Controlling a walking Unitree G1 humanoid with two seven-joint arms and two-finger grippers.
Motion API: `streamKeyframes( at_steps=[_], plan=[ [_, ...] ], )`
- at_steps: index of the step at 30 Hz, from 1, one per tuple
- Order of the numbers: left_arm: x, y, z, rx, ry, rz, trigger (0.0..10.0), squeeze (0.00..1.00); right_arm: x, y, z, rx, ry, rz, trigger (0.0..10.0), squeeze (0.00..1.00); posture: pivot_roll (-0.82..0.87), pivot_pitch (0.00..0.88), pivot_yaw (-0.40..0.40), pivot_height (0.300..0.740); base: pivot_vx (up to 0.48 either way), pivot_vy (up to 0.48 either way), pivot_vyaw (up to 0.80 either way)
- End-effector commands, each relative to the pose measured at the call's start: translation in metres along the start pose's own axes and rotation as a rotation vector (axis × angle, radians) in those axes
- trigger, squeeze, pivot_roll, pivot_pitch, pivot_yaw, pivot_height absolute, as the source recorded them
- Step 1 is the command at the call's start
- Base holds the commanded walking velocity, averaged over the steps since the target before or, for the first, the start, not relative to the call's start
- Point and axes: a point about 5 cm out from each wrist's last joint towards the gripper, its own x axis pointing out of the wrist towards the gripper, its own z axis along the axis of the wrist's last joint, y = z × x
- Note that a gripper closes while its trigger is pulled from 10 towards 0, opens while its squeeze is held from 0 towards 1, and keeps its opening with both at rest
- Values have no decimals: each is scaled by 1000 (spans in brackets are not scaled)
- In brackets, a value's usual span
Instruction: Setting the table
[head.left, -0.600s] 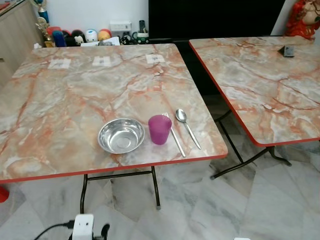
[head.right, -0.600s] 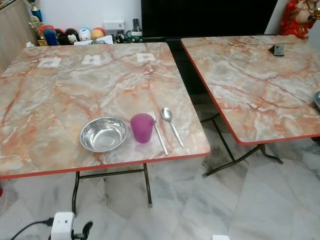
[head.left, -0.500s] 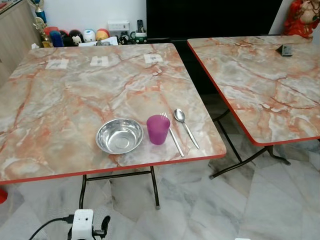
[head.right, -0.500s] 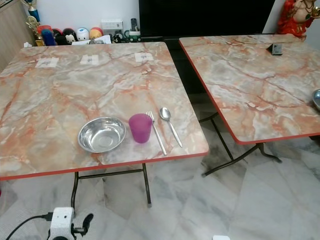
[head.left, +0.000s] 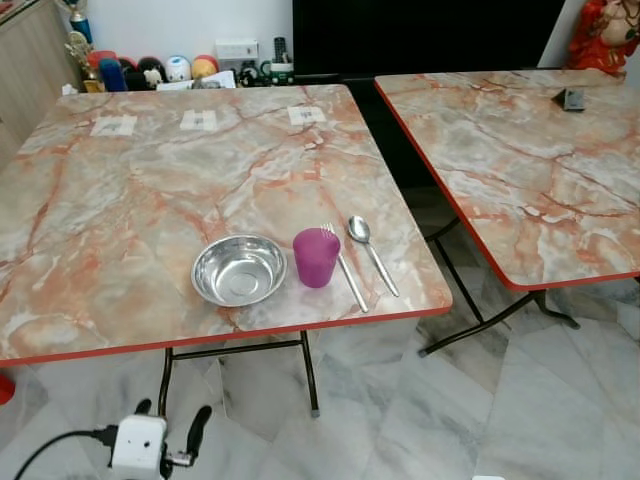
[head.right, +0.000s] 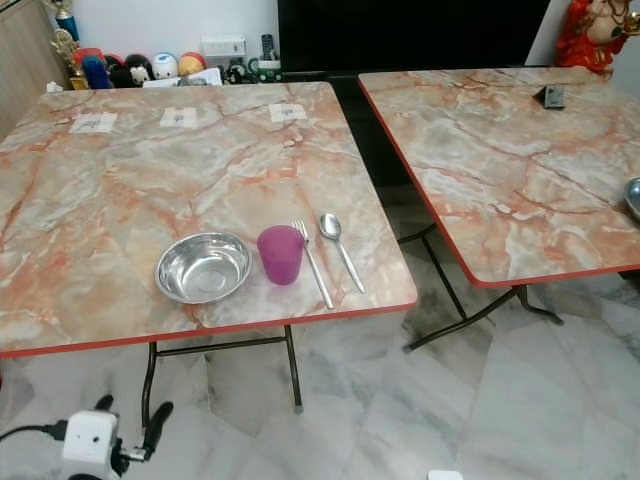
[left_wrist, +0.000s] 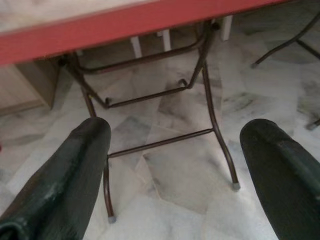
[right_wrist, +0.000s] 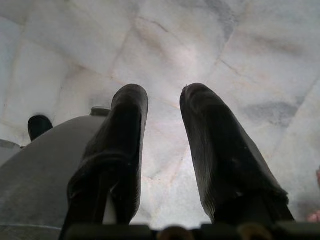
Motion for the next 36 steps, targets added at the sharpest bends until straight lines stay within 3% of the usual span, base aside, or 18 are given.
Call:
streamKeyframes(
  at_steps=[1,4,7,8,11,17,29,30,31,36],
  plan=[
    [-4,0,9,11,-13,-15,10000,0,-2,-4,-6,1,20,-10,10000,0,91,90,-24,740,0,0,0],
    [-1,7,45,32,-110,31,10000,0,-2,-5,-6,-3,20,-10,10000,0,98,87,-28,740,0,0,0],
    [3,10,53,39,-141,48,10000,0,-2,-5,-6,-3,21,-10,10000,0,103,83,-30,740,0,0,0],
    [14,16,69,47,-202,89,10000,0,-2,-5,-5,-7,22,-9,10000,0,104,82,-32,740,0,0,0],
    [33,20,90,33,-276,114,10000,0,-2,-5,-5,-9,21,-7,10000,0,100,82,-36,740,0,0,0],
    [60,12,94,-62,-240,96,10000,0,-2,-4,-4,0,14,-6,10000,0,79,92,-31,740,0,0,0],
    [70,10,107,-145,-268,105,10000,0,-2,-6,-5,-2,18,-14,10000,0,82,117,-35,740,0,0,0],
    [70,9,107,-143,-267,103,1294,0,-2,-6,-5,-2,18,-14,10000,0,82,117,-35,740,0,0,0],
    [70,9,107,-147,-266,103,0,0,-2,-6,-5,-2,18,-13,10000,0,82,117,-35,740,0,0,0],
    [73,6,110,-138,-272,99,0,0,-2,-6,-5,-2,14,-13,10000,0,76,120,-34,740,0,0,0]
  ],
)
